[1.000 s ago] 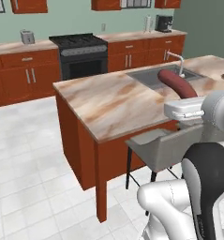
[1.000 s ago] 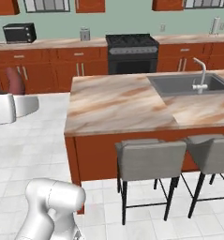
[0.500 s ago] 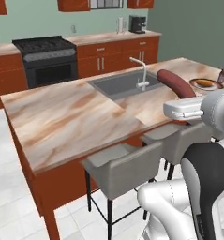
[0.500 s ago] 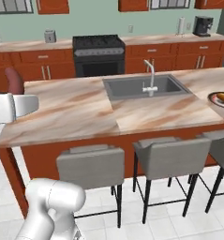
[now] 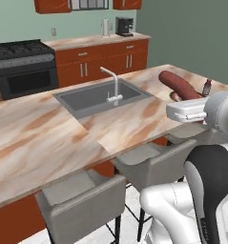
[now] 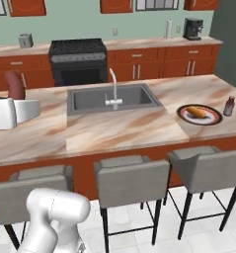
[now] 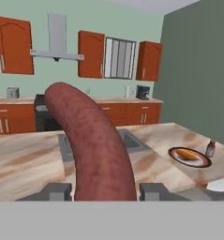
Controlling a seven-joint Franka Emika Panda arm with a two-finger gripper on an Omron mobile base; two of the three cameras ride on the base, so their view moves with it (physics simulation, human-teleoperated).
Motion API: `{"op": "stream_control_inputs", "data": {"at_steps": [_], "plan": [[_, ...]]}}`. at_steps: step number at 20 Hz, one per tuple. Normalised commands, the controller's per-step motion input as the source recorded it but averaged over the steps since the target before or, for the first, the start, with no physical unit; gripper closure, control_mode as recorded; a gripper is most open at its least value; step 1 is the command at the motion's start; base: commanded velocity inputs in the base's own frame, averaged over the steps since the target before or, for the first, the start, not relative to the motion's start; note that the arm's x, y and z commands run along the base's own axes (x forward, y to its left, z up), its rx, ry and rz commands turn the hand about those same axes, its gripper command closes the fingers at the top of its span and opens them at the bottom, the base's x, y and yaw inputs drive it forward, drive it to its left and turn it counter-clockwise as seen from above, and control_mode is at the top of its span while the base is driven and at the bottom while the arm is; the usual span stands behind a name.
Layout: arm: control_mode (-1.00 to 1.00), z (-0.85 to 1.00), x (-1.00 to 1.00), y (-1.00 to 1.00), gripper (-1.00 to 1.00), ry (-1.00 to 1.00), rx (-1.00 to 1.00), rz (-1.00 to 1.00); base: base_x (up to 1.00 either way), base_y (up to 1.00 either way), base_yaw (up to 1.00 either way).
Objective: Move the hot dog bun to the plate on the dining table and place the condiment next to that plate. Then navigate to the fridge and take the sausage and place it on the plate as well.
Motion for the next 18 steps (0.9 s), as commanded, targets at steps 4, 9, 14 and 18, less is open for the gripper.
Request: {"op": "stream_control_inputs", "data": {"at_steps": [4, 9, 14, 18], "plan": [[1.00, 0.00, 0.00, 0.00, 1.00, 0.00, 0.00, 0.00, 0.87, -1.00, 0.00], [1.00, 0.00, 0.00, 0.00, 1.00, 0.00, 0.00, 0.00, 0.90, -1.00, 0.00], [1.00, 0.00, 0.00, 0.00, 1.00, 0.00, 0.00, 0.00, 0.92, -1.00, 0.00], [1.00, 0.00, 0.00, 0.00, 1.00, 0.00, 0.00, 0.00, 0.95, -0.98, 0.05]]}}
